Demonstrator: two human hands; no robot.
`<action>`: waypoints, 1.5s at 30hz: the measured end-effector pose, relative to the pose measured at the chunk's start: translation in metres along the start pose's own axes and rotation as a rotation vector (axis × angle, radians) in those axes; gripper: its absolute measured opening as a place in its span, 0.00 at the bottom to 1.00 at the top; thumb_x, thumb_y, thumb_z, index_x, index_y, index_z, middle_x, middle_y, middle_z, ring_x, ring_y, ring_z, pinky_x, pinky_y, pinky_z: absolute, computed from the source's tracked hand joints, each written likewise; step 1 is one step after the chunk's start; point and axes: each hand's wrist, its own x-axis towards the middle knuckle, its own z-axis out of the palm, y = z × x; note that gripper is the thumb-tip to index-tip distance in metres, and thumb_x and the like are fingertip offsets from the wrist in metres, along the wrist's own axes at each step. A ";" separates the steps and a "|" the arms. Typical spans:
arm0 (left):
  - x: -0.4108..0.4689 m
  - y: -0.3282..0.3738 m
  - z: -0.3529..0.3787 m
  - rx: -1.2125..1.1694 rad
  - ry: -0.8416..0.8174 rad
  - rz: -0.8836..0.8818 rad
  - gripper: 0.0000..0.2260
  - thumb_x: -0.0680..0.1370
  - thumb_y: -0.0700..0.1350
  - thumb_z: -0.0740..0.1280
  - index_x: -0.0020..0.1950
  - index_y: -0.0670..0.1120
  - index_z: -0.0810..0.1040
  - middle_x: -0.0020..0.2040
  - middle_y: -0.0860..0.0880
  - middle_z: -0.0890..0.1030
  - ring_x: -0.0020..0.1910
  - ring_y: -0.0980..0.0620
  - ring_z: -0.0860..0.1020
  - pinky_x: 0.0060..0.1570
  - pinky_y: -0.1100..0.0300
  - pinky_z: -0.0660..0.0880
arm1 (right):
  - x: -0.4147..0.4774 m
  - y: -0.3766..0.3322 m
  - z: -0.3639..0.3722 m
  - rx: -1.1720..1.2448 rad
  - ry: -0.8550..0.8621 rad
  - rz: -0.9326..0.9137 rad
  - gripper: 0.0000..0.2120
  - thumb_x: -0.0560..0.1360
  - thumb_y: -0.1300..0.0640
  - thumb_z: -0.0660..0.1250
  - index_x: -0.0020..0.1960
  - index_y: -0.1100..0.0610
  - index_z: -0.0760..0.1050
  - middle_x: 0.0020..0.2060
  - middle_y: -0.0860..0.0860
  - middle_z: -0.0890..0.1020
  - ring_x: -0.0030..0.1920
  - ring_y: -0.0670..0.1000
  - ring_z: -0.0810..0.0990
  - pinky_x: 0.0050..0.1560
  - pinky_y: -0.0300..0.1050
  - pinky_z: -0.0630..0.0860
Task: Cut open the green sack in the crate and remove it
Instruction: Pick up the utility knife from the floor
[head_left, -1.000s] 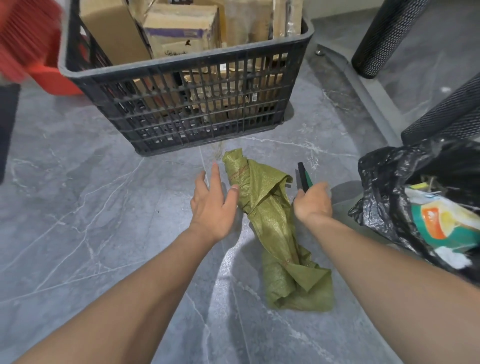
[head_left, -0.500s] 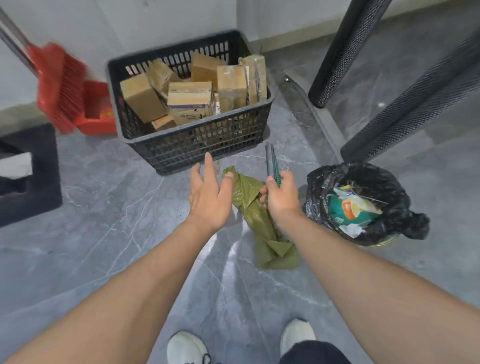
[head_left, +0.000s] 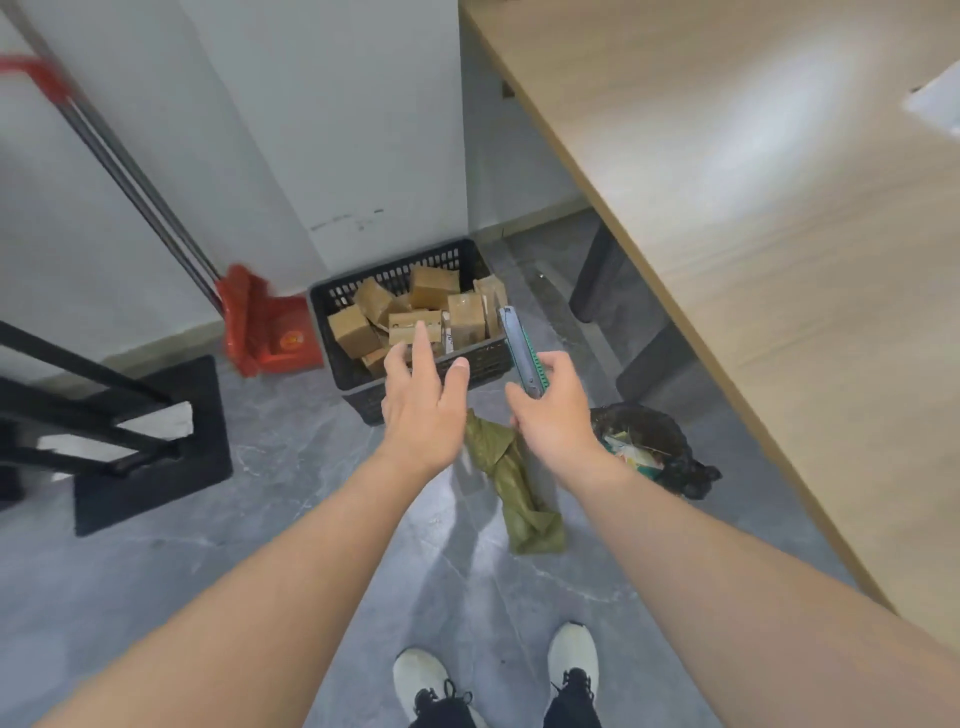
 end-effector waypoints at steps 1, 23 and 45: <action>-0.003 0.015 -0.011 0.011 0.007 0.013 0.33 0.81 0.62 0.52 0.85 0.54 0.48 0.82 0.47 0.54 0.79 0.44 0.60 0.78 0.40 0.56 | -0.006 -0.019 -0.004 0.014 0.016 -0.016 0.15 0.75 0.59 0.69 0.53 0.43 0.68 0.47 0.54 0.80 0.31 0.51 0.78 0.32 0.48 0.78; 0.011 0.245 -0.006 0.046 0.075 0.032 0.31 0.84 0.60 0.54 0.85 0.54 0.48 0.83 0.44 0.52 0.80 0.39 0.57 0.78 0.40 0.55 | 0.043 -0.192 -0.176 -0.286 0.298 -0.153 0.10 0.72 0.54 0.72 0.53 0.51 0.84 0.48 0.50 0.75 0.43 0.48 0.73 0.40 0.33 0.61; 0.104 0.230 0.160 -0.036 -0.002 -0.117 0.31 0.82 0.59 0.52 0.85 0.56 0.48 0.84 0.44 0.50 0.83 0.47 0.50 0.79 0.45 0.51 | 0.222 -0.087 -0.259 -0.531 0.244 -0.070 0.08 0.74 0.54 0.71 0.52 0.54 0.84 0.48 0.51 0.74 0.43 0.52 0.76 0.40 0.41 0.68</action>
